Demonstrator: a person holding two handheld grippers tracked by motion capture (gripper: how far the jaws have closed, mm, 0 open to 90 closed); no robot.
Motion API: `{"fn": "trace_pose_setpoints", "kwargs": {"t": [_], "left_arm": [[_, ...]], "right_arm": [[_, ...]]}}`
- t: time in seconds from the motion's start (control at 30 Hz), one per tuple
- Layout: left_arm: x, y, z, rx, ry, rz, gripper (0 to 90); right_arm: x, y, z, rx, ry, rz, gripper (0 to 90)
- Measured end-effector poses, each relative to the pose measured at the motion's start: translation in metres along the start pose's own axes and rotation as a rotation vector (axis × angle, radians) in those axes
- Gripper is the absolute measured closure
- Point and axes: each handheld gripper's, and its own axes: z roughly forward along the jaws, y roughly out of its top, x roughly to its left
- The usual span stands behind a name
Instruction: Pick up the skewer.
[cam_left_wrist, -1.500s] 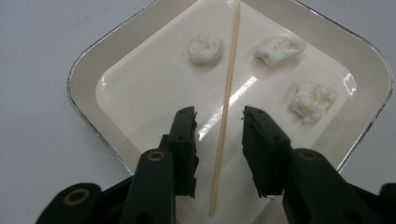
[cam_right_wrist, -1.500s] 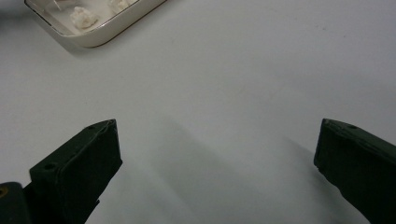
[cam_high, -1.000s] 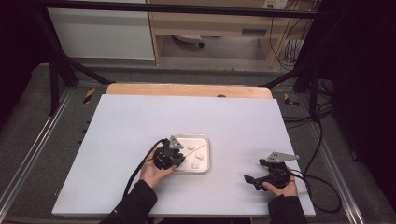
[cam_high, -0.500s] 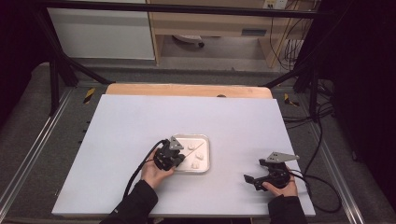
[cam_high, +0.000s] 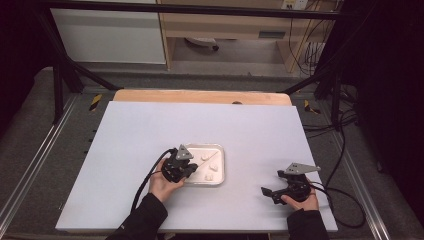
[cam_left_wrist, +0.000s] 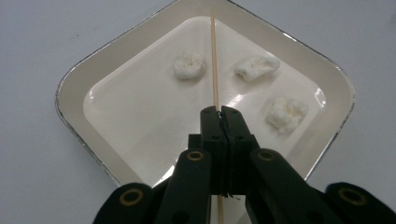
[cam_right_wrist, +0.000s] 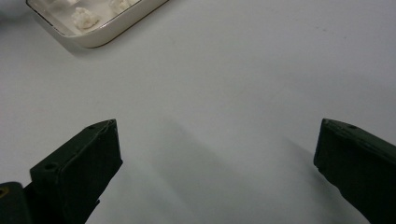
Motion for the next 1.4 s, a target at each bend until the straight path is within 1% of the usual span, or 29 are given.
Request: {"fn": "trace_pose_setpoints", "kwargs": {"t": [0.3, 0.37, 0.4, 0.47, 0.57, 0.6, 0.63, 0.67, 0.7, 0.73, 0.8, 0.87, 0.9, 0.97, 1.0, 1.07, 1.1, 1.13, 1.17, 1.2, 1.23, 1.27, 1.33, 1.4], "left_arm": [[0.002, -0.005, -0.017, -0.010, -0.018, -0.001, 88.6], [0.002, -0.006, -0.020, -0.011, -0.022, 0.000, 88.6], [0.002, -0.006, -0.022, -0.013, -0.024, 0.000, 88.6], [0.002, -0.007, -0.026, -0.015, -0.028, 0.003, 88.6], [0.001, -0.008, -0.030, -0.015, -0.032, 0.012, 88.6], [0.000, -0.008, -0.032, -0.016, -0.034, 0.014, 88.6], [0.000, -0.008, -0.033, -0.016, -0.035, 0.015, 88.6], [0.000, -0.008, -0.034, -0.017, -0.038, 0.018, 88.6], [-0.001, -0.009, -0.036, -0.016, -0.040, 0.018, 88.6], [-0.001, -0.009, -0.037, -0.016, -0.042, 0.022, 88.6], [-0.002, -0.009, -0.039, -0.014, -0.045, 0.027, 88.6], [-0.003, -0.009, -0.040, -0.012, -0.049, 0.032, 88.6], [-0.003, -0.009, -0.040, -0.011, -0.050, 0.033, 88.6], [-0.003, -0.009, -0.042, -0.008, -0.054, 0.038, 88.6], [-0.004, -0.009, -0.042, -0.010, -0.055, 0.038, 88.6], [-0.005, -0.009, -0.043, -0.010, -0.060, 0.042, 88.6], [-0.006, -0.008, -0.044, -0.010, -0.061, 0.045, 88.6], [-0.007, -0.008, -0.044, -0.010, -0.063, 0.046, 88.6], [-0.007, -0.008, -0.044, -0.009, -0.065, 0.049, 88.6], [-0.007, -0.007, -0.045, -0.006, -0.066, 0.052, 88.6], [-0.008, -0.007, -0.045, -0.006, -0.067, 0.053, 88.6], [-0.009, -0.006, -0.045, -0.006, -0.070, 0.053, 88.6], [-0.010, -0.005, -0.044, -0.002, -0.076, 0.059, 88.6], [-0.012, -0.004, -0.044, 0.000, -0.081, 0.064, 88.6]], "right_arm": [[0.001, 0.001, 0.000, -0.013, 0.002, -0.016, 1.0], [0.003, 0.003, -0.001, -0.016, 0.000, -0.029, 0.7], [0.004, 0.005, -0.001, -0.023, -0.005, -0.037, 0.7], [0.006, 0.007, 0.000, -0.025, -0.011, -0.037, 0.7], [0.010, 0.011, 0.001, -0.015, -0.044, -0.059, 0.7], [0.010, 0.011, 0.001, -0.015, -0.044, -0.059, 0.7], [0.012, 0.013, 0.002, -0.012, -0.050, -0.072, 0.7], [0.016, 0.015, 0.004, -0.010, -0.057, -0.096, 0.6], [0.016, 0.015, 0.004, -0.010, -0.057, -0.096, 0.6], [0.019, 0.018, 0.005, -0.008, -0.070, -0.114, 0.7], [0.021, 0.019, 0.005, -0.008, -0.069, -0.118, 0.7], [0.026, 0.023, 0.005, -0.015, -0.071, -0.149, 0.9], [0.026, 0.023, 0.005, -0.015, -0.071, -0.149, 0.9], [0.030, 0.027, 0.005, -0.021, -0.073, -0.176, 1.1], [0.030, 0.027, 0.005, -0.021, -0.073, -0.176, 1.1], [0.034, 0.030, 0.005, -0.026, -0.073, -0.198, 1.2], [0.038, 0.033, 0.005, -0.020, -0.078, -0.227, 1.3], [0.040, 0.034, 0.006, -0.017, -0.081, -0.241, 1.3], [0.040, 0.034, 0.006, -0.017, -0.081, -0.241, 1.3], [0.044, 0.036, 0.006, -0.012, -0.085, -0.270, 1.5], [0.044, 0.036, 0.006, -0.012, -0.085, -0.270, 1.5], [0.048, 0.039, 0.007, -0.005, -0.086, -0.295, 1.7], [0.050, 0.039, 0.007, -0.004, -0.086, -0.303, 1.8], [0.054, 0.042, 0.008, 0.008, -0.092, -0.336, 1.9]]}}
